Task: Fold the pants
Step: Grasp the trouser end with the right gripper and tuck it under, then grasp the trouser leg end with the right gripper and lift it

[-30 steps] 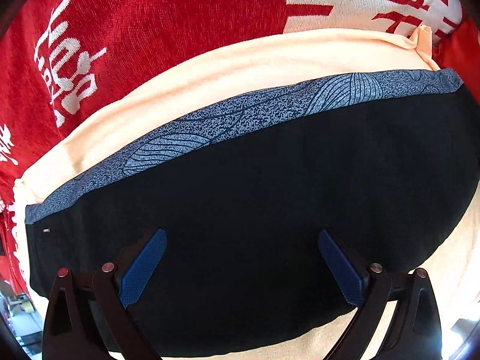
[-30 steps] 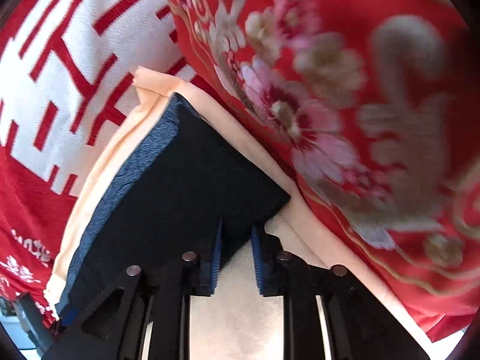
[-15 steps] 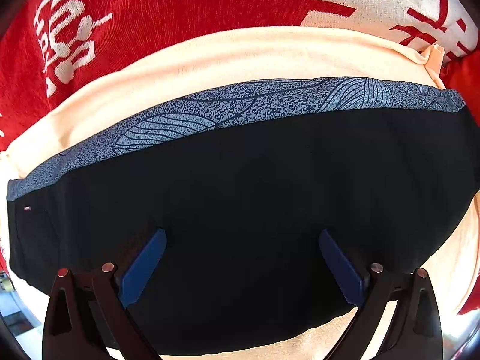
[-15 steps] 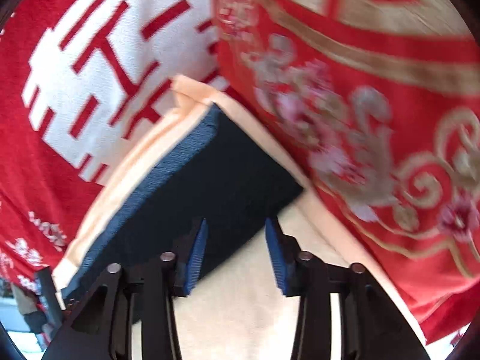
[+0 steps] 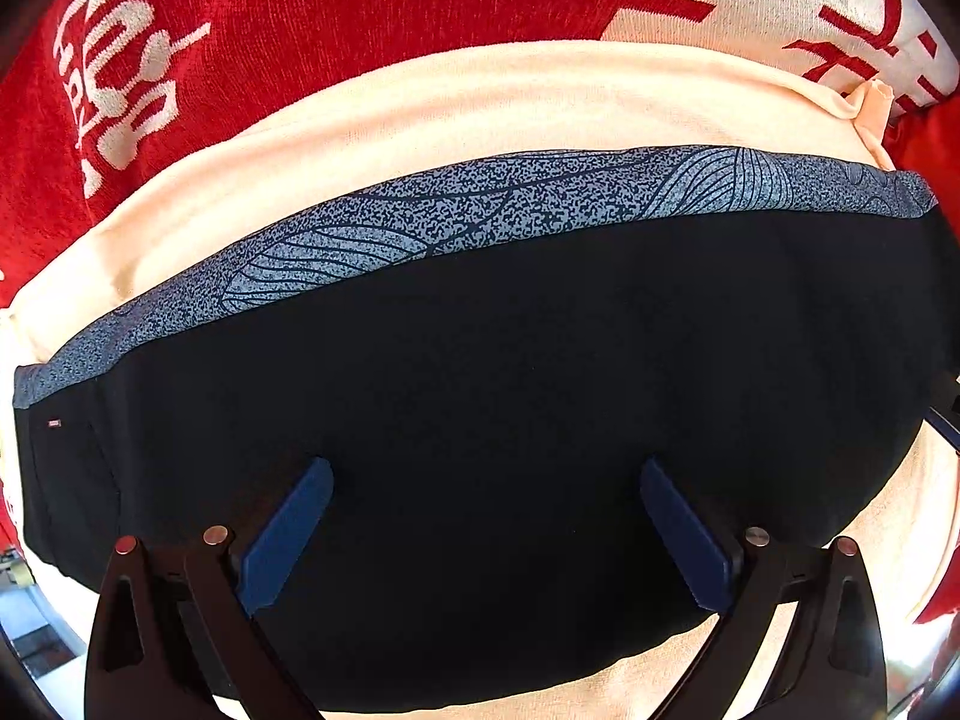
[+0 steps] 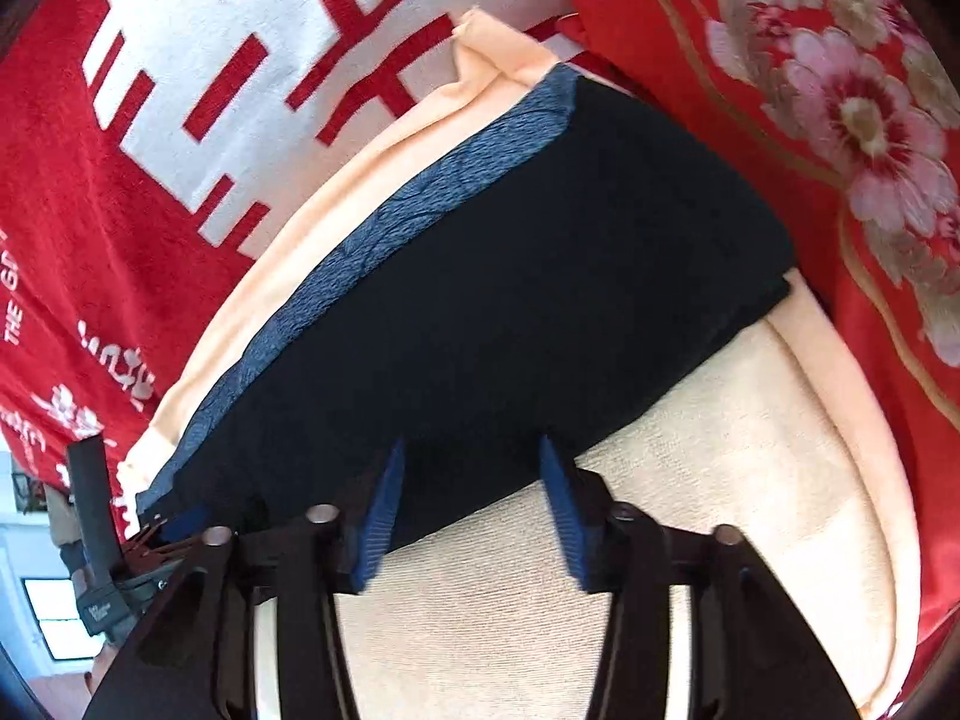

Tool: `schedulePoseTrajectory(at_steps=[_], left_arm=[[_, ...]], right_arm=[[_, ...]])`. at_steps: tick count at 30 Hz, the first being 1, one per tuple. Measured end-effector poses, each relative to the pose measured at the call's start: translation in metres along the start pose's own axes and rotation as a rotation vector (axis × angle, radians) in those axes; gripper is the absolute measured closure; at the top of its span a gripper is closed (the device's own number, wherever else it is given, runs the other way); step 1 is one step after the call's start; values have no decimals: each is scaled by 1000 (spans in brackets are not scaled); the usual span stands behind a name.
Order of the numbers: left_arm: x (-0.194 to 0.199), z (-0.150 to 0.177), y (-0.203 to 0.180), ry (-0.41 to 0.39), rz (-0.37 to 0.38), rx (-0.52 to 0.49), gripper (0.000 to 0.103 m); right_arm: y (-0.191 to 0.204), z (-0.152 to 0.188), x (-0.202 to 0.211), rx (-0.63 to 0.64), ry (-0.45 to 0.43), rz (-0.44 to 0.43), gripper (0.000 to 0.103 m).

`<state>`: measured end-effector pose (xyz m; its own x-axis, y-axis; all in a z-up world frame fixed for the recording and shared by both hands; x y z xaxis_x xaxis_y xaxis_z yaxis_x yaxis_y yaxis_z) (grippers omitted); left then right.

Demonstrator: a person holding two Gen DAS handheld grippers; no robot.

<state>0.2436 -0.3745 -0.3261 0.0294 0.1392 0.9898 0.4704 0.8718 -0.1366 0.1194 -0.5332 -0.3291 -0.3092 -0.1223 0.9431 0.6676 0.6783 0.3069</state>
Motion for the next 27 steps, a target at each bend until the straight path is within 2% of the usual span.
schedulePoseTrajectory(at_steps=[2,7,14,15,16,22,27], left_arm=[[0,-2,0,7,-7,-8,0],[1,-7,1,4,-18,-21,0],[1,-8,-1,-8,-38,-23,0],[1,-6,-1,-7,-40,-24,0],[1,-6,-1,-7,-43,-25,0],[3,-7,-9,-5,-73,-40,0],[7,-12,-15,-8,-82,-41,0]], right_arm=[[9,0,-3,48,2,13,32],[16,5,-7,104,19,42,22],[9,4,-4,28,25,-64,20],[9,6,-5,22,41,-81,18],[9,10,-9,14,69,-93,12],[12,15,-9,23,45,-81,10],[2,18,2,-56,32,-129,10]])
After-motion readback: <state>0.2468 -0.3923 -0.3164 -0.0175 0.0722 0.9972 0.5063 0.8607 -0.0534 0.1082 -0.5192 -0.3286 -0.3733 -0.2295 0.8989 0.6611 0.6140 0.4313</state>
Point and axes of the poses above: each gripper's, at about its wrist camera, not at the fingertips, and x roughly against the way its jaws point, y to its left, z to its underside, the point moved 10 cm from there along -x, roughly the way its jaws point, and after that the axes turned 10 degrees about z, right-handed, at the moved point
